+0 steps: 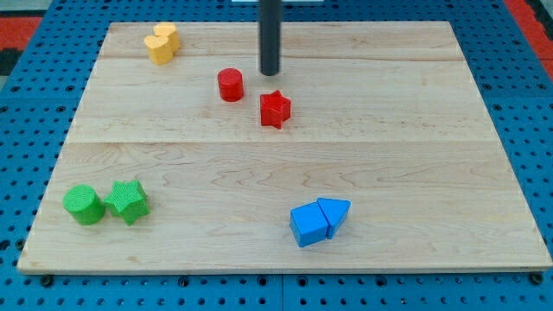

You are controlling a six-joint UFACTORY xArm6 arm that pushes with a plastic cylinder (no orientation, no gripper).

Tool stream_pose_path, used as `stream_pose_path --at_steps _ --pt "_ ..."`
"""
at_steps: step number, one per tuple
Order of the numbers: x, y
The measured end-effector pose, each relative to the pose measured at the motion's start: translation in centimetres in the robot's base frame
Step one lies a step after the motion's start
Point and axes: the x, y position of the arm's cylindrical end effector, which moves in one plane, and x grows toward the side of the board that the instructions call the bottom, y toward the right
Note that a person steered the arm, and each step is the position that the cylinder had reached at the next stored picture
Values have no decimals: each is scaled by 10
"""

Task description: Move the hexagon towards the top side center

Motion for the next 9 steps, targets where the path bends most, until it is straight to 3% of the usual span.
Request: stream_pose_path --at_steps 1,2,3,4,6,7,8,9 --pt "23 -36" --pt "91 -10" --pt "70 -47" --pt "39 -139" --pt "-16 -190" --pt "-61 -189" --pt "-77 -163" --pt "-76 -87"
